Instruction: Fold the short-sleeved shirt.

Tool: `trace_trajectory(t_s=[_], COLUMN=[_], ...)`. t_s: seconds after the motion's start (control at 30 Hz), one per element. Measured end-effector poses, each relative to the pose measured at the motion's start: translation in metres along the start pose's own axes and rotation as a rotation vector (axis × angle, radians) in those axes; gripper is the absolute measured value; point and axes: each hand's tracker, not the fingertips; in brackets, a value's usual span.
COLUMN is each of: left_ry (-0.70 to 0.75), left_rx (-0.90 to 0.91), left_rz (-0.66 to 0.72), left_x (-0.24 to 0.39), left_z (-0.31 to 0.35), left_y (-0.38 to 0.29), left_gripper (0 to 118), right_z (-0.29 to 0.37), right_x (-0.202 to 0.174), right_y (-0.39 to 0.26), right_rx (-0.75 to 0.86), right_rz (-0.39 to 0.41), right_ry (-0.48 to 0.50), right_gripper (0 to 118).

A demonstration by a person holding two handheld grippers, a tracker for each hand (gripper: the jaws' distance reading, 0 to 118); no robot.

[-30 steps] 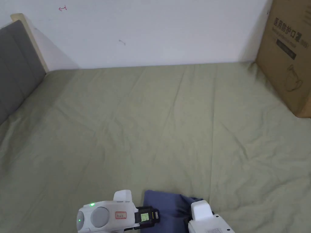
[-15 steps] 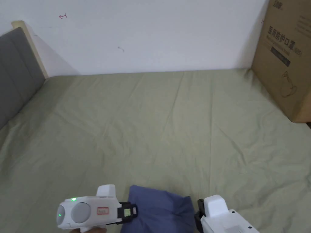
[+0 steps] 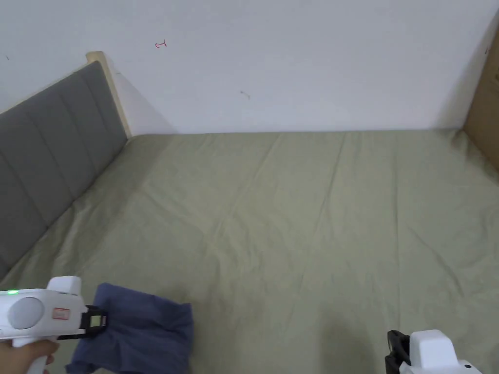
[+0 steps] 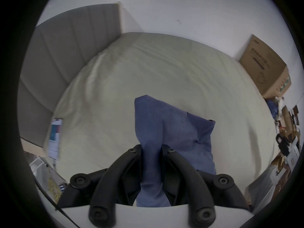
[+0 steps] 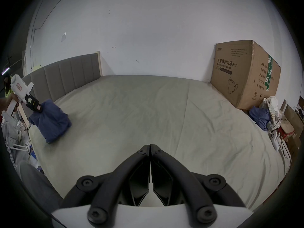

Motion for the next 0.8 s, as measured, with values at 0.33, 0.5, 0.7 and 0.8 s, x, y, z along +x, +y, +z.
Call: trace_trajectory(t_s=[0.33, 0.5, 0.7, 0.8], left_ry=[0.050, 0.091, 0.099, 0.089], left_rx=[-0.043, -0.018, 0.065, 0.107], left_rz=[0.103, 0.116, 0.136, 0.138], left_x=[-0.076, -0.071, -0.046, -0.030], left_z=[-0.021, -0.021, 0.005, 0.023], left_y=[0.008, 0.009, 0.010, 0.010], left_gripper=[20, 73, 93, 93], right_z=[-0.008, -0.005, 0.011, 0.022], right_x=[0.000, 0.004, 0.010, 0.014], right_y=[0.029, 0.038, 0.047, 0.053], right_rx=[0.058, 0.070, 0.113, 0.145], right_rz=[-0.031, -0.020, -0.030, -0.044], right_ry=[-0.031, -0.033, -0.041, -0.044], right_gripper=[0, 0, 0, 0])
